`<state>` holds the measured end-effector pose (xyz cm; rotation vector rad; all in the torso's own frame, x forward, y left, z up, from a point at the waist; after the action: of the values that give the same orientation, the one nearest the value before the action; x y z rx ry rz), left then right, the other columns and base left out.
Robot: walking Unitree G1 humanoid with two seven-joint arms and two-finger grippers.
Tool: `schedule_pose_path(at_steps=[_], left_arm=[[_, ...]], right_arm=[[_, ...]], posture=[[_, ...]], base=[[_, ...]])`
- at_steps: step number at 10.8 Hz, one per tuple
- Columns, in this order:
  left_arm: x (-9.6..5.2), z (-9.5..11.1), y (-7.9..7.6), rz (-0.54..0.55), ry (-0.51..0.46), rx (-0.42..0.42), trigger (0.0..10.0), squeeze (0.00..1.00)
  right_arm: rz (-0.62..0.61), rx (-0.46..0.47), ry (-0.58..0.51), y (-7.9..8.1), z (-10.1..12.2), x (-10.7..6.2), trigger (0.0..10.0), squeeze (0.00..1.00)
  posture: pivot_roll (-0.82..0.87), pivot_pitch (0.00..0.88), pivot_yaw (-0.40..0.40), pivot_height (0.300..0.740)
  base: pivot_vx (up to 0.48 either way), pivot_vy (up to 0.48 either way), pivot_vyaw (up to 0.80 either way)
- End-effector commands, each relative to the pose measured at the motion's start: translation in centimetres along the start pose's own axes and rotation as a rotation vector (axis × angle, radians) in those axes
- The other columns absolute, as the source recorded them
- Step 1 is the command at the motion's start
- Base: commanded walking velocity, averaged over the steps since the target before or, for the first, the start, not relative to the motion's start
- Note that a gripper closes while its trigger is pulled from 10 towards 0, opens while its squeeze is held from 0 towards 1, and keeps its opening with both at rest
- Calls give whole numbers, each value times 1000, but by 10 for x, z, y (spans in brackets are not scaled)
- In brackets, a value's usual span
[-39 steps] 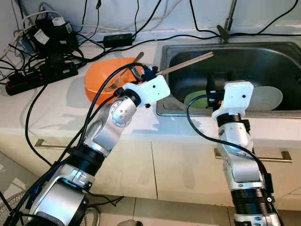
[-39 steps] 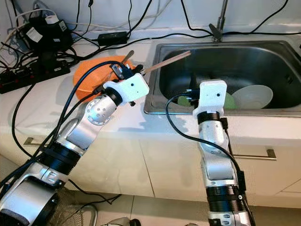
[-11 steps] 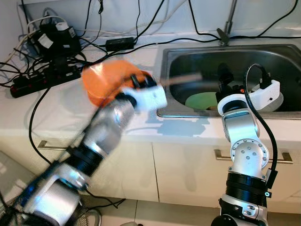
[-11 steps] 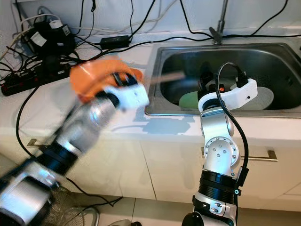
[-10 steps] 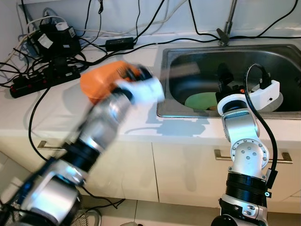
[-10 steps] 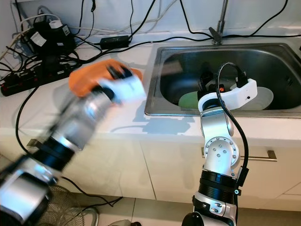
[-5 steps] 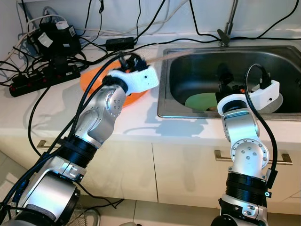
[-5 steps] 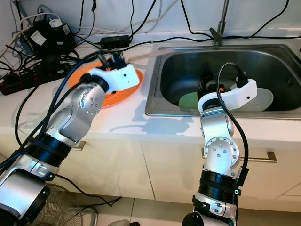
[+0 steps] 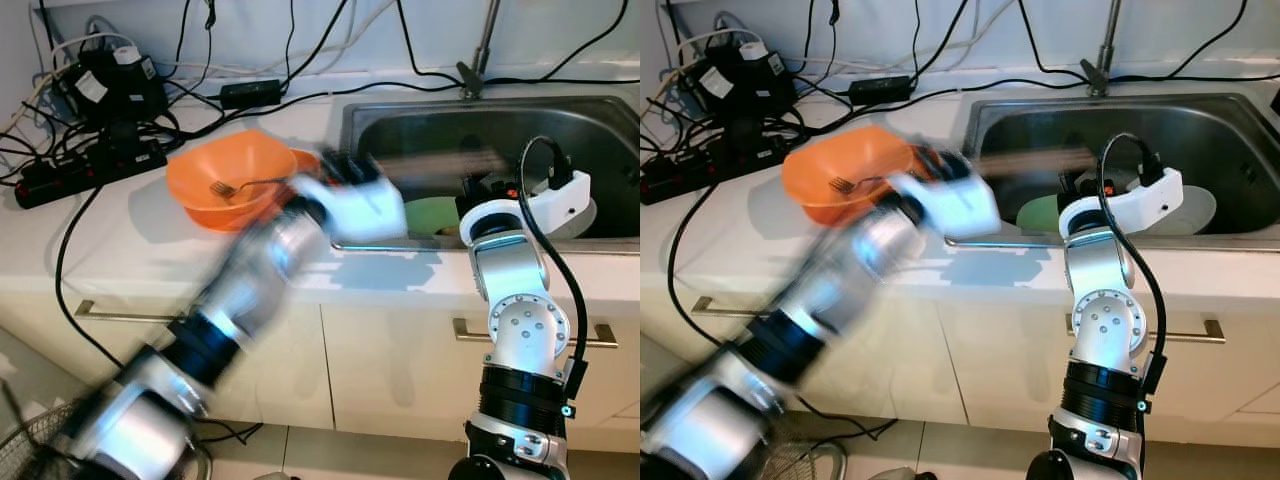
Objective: Kitchen organization
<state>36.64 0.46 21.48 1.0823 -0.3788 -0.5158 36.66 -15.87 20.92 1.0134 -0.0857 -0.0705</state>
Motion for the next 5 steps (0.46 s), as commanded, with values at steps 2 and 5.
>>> schedule_pose_path(at_steps=[2,5], left_arm=[[-1,5,1,5,1,-32,10000,0],[-4,-10,-5,-10,78,-49,10000,0]], right_arm=[[41,48,1,20,-4,2,10000,0],[27,55,-16,16,0,2,10000,0]], posture=[[1,0,104,740],[10,0,104,740]], base=[[0,0,0],[0,0,0]])
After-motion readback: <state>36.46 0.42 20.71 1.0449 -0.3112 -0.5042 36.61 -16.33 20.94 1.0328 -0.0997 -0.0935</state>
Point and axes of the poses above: a point about 5 cm out from each wrist's last joint towards the gripper, its own x axis pointing out of the wrist towards the gripper, its own z axis along the axis of the wrist's last joint, y = z × x, the point moved 4 cm from there along x, pointing out of the wrist towards the gripper, and after that the axes turned 5 degrees about -x, right-handed, at the moved point
